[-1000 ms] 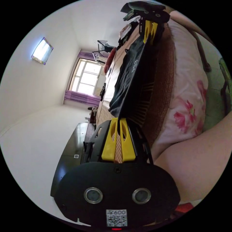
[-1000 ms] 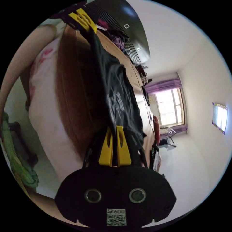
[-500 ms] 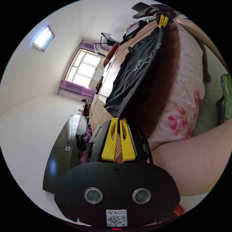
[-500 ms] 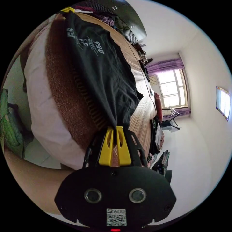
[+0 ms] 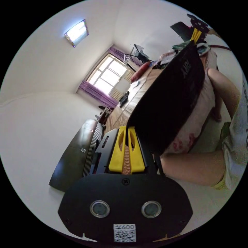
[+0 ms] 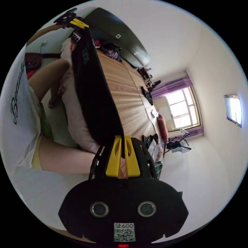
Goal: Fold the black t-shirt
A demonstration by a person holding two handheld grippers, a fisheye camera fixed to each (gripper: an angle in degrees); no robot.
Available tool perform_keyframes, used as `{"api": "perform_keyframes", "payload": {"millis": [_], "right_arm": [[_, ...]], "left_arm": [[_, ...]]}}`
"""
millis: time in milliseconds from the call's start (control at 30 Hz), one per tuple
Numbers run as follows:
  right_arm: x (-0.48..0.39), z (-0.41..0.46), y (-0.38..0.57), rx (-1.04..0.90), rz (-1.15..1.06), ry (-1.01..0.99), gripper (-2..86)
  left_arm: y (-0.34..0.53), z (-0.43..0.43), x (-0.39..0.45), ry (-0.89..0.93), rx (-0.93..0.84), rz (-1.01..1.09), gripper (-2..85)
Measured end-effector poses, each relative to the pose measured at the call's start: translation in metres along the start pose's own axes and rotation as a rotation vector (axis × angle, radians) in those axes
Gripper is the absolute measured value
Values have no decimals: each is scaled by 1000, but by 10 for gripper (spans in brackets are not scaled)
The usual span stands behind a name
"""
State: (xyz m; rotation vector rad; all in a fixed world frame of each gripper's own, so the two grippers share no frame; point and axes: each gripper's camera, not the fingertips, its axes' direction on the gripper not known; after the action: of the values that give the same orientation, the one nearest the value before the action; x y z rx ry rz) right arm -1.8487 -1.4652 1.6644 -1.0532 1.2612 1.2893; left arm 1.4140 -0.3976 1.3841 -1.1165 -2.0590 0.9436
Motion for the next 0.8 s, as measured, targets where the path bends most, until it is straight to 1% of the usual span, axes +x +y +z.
{"api": "perform_keyframes", "payload": {"millis": [100, 233, 367, 467, 600, 667, 800], "right_arm": [[4, -41, -42, 27, 12, 66, -8], [14, -67, -115, 40, -5, 144, -9], [40, -105, -194, 93, 103, 293, -9], [45, -150, -241, 123, 170, 310, -9], [12, -208, -279, 143, 160, 326, -9], [-26, -247, -295, 150, 120, 343, -9], [-74, -319, -309, 149, 73, 270, -8]], "left_arm": [[-51, 7, -29, 6, 71, -40, 14], [-131, 55, -74, 20, 105, -72, 14], [-212, 80, -111, -64, 133, -149, 13], [-251, 80, -113, -142, 128, -186, 13], [-261, 76, -98, -124, 114, -182, 13], [-252, 66, -72, -89, 102, -146, 13], [-235, 26, -22, -106, 93, -52, 13]]}}
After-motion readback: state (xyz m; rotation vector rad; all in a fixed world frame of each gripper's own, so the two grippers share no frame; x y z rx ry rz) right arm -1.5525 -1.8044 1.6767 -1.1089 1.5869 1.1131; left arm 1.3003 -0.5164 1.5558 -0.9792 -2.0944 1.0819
